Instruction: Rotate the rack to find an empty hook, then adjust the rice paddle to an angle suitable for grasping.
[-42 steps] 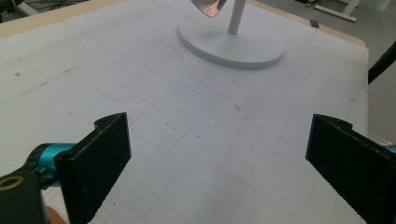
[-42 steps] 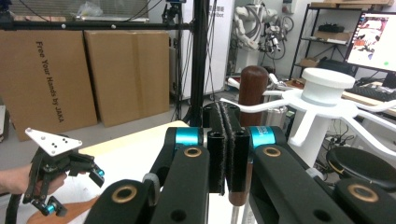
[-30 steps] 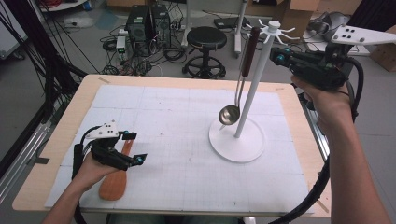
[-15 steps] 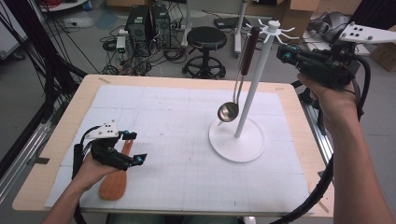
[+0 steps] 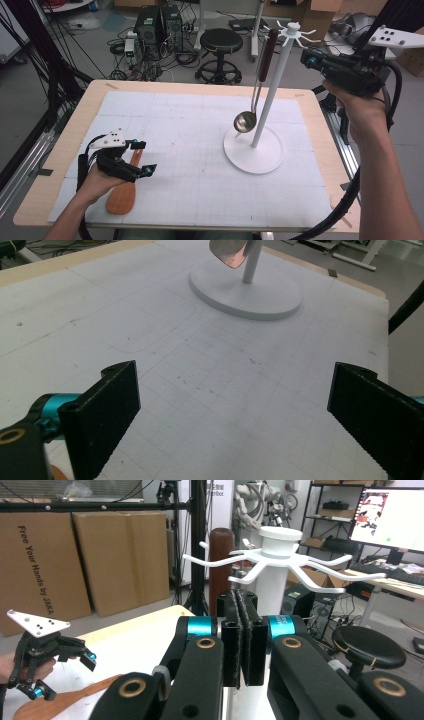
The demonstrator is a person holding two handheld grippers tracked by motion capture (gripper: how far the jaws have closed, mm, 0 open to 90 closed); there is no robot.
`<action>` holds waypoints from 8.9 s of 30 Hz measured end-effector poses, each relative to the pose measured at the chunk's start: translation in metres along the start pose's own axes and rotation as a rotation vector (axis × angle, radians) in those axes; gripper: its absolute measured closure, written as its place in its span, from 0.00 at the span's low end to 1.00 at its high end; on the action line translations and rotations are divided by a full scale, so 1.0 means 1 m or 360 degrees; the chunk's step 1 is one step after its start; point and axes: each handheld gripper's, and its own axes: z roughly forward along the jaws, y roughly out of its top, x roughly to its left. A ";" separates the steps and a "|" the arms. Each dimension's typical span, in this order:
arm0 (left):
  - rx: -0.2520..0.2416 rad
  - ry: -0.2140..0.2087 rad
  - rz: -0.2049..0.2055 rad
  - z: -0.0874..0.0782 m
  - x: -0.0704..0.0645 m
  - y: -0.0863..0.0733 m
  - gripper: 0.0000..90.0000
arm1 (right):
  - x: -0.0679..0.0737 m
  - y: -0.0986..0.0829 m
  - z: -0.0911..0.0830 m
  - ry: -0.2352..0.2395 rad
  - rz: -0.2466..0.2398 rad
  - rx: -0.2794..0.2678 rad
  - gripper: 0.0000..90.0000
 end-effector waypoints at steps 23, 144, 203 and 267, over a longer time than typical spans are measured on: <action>0.0000 -0.0001 0.0002 0.000 0.000 0.000 0.08 | -0.003 0.006 -0.005 -0.0043 -0.0008 -0.0043 0.98; 0.0369 0.0480 -0.0152 -0.018 0.058 -0.063 0.99 | 0.057 -0.253 0.042 0.0078 0.0291 0.0267 0.21; 0.0515 0.0207 0.0015 0.045 0.021 -0.045 0.98 | 0.066 -0.261 0.057 0.0125 0.0233 0.0371 0.21; 0.0594 0.0102 0.0160 0.055 -0.008 -0.044 0.65 | 0.071 -0.264 0.062 0.0157 0.0224 0.0408 0.21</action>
